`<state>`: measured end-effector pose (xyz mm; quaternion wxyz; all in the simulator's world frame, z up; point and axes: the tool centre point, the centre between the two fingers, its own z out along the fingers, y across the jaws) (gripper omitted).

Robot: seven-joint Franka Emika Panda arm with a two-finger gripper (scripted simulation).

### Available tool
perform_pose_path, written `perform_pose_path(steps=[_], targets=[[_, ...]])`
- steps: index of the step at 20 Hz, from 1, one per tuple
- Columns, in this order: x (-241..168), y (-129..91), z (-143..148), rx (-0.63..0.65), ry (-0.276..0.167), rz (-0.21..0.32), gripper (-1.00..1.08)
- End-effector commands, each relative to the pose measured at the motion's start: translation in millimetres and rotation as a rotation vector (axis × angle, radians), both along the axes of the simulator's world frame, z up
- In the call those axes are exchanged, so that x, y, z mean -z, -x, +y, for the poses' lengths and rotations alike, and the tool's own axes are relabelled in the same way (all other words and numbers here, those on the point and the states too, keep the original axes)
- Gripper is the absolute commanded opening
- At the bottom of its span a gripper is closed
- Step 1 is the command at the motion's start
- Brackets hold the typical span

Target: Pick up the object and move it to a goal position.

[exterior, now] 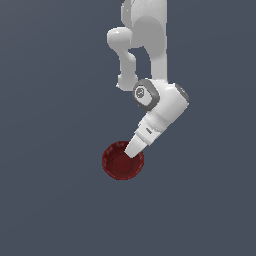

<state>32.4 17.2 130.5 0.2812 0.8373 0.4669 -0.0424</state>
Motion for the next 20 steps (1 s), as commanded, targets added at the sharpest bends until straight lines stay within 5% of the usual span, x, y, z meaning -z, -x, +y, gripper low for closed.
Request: perform_pose_path(steps=[1,20], targets=[[-30,-4,-11,0.0,-0.001,-0.003,-1.0],[-227,-32,-85,-0.001,-0.003,-0.002,-1.0]])
